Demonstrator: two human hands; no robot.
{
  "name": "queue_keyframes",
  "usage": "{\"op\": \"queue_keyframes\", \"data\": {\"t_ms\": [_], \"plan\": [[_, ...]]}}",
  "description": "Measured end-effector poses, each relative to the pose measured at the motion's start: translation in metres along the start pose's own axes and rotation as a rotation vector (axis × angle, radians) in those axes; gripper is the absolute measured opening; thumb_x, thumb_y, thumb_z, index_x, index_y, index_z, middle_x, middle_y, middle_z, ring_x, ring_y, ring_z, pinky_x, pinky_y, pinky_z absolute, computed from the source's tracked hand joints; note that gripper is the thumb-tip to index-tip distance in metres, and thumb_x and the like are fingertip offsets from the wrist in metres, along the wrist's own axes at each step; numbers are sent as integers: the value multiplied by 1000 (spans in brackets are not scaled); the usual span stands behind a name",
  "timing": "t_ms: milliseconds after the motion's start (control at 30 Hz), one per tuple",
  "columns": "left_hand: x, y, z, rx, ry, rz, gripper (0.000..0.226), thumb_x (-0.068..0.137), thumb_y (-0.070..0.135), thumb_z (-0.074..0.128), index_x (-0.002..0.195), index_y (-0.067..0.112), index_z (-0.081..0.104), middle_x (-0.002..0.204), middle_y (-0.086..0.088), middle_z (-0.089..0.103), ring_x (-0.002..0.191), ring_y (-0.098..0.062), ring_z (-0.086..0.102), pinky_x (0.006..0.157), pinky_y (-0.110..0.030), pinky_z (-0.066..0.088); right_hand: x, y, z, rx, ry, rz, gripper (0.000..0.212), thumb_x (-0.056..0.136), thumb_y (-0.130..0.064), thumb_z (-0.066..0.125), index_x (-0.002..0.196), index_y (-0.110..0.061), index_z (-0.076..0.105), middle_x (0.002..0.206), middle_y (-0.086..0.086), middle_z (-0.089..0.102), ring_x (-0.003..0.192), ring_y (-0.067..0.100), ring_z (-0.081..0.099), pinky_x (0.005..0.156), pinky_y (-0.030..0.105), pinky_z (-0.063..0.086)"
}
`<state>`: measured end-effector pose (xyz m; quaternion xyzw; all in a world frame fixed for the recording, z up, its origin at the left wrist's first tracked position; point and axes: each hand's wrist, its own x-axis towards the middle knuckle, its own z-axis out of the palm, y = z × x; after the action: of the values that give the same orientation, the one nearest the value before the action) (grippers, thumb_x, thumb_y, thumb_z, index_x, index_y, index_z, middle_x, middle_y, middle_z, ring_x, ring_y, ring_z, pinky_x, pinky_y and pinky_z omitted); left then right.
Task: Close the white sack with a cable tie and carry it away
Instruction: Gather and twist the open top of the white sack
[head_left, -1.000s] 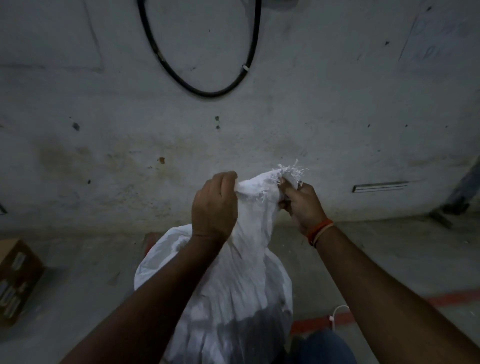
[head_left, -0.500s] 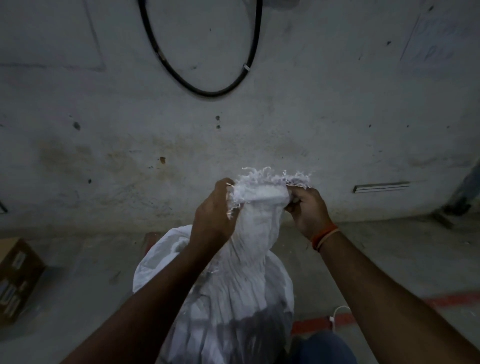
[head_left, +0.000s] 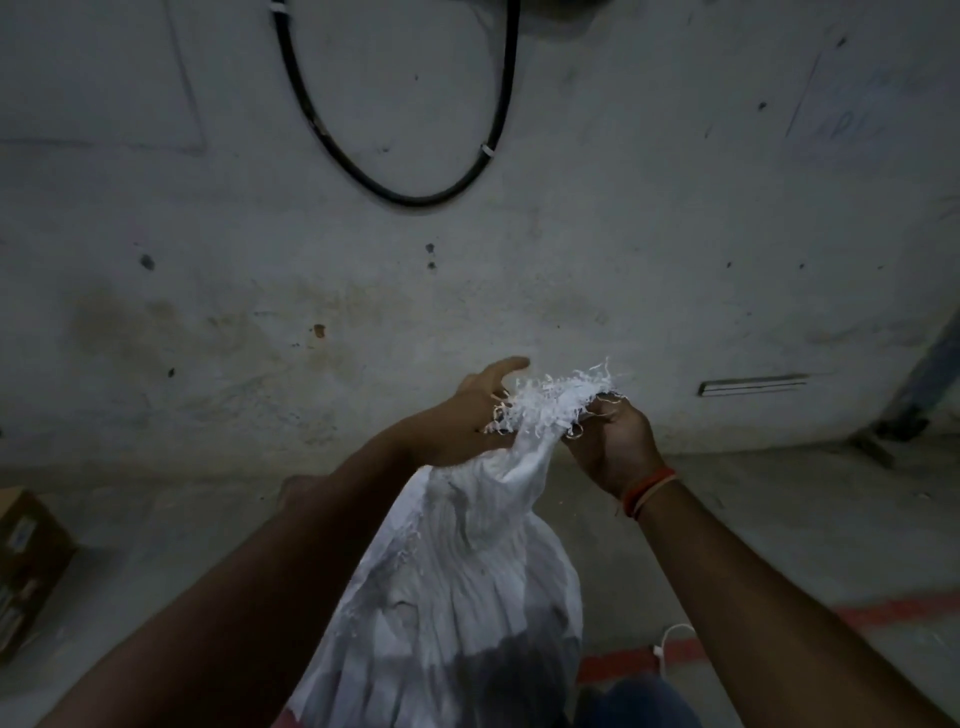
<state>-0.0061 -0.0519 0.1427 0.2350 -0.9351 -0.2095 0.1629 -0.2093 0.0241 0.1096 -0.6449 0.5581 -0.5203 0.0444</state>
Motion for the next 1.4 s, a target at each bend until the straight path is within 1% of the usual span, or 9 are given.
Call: {"op": "queue_keyframes", "data": {"t_ms": [167, 333, 433, 667, 833, 1000, 1100, 1300, 1400], "plan": [[17, 3, -7, 75, -134, -18, 31, 97, 26, 59, 123, 10, 64, 126, -8, 64, 112, -20, 60, 97, -33, 48, 6, -10, -7, 505, -21, 315, 31, 85, 19, 54, 79, -3, 75, 74, -2, 75, 73, 0, 71, 82, 19, 53], [19, -7, -11, 54, 95, -69, 26, 94, 33, 65, 108, 12, 72, 107, -4, 71, 96, -19, 67, 83, -27, 49, 12, -15, -6, 906, 17, 538, 38, 87, 18, 41, 76, -6, 69, 60, -4, 72, 60, 7, 69, 59, 22, 58], [17, -14, -13, 114, 344, -114, 25, 91, 30, 68, 96, 6, 74, 97, -9, 73, 89, -23, 68, 78, -31, 49, 14, -18, -1, 1072, -12, 471, 36, 89, 12, 37, 96, -12, 63, 86, 3, 72, 82, 18, 68, 72, 28, 57], [9, -24, -33, 244, 662, -295, 48, 85, 41, 73, 59, 4, 57, 58, -7, 60, 56, -23, 58, 58, -33, 34, 2, -8, 16, 728, 34, 471, 56, 76, -28, 70, 128, -22, 51, 124, -1, 58, 109, 14, 60, 85, 30, 49], [7, -22, -39, 282, 712, -258, 33, 78, 42, 78, 67, 12, 71, 68, -2, 71, 65, -17, 66, 60, -23, 30, 9, -15, 34, 588, -19, 450, 65, 71, -39, 83, 127, -21, 55, 124, 0, 63, 111, 17, 64, 90, 31, 56], [0, -25, -44, 223, 758, -369, 52, 71, 51, 81, 53, 9, 55, 51, -4, 56, 50, -18, 55, 52, -30, 32, 22, -26, 35, 480, 79, 370, 9, 90, -14, 67, 93, -6, 71, 87, 2, 72, 76, 13, 65, 71, 29, 53], [-10, -32, -48, 156, 795, -413, 55, 68, 55, 83, 49, 17, 48, 45, 6, 45, 42, -8, 41, 49, -27, 31, 23, -23, 30, 452, 204, 363, 20, 97, -17, 56, 81, -6, 62, 66, 2, 51, 60, 12, 45, 55, 26, 38], [-11, -34, -42, 96, 783, -316, 39, 76, 49, 78, 59, 16, 64, 51, 2, 60, 46, -11, 52, 51, -27, 38, 27, -23, 32, 458, 328, 421, 19, 97, -16, 49, 79, -20, 54, 70, -4, 45, 65, 7, 41, 62, 30, 36], [-5, -30, -35, 93, 802, -306, 38, 79, 49, 76, 69, 14, 64, 60, -1, 62, 49, -10, 50, 55, -27, 40, 24, -23, 34, 737, 165, 425, 14, 89, -26, 62, 99, -15, 61, 94, 5, 65, 88, 21, 62, 78, 38, 50]]}}
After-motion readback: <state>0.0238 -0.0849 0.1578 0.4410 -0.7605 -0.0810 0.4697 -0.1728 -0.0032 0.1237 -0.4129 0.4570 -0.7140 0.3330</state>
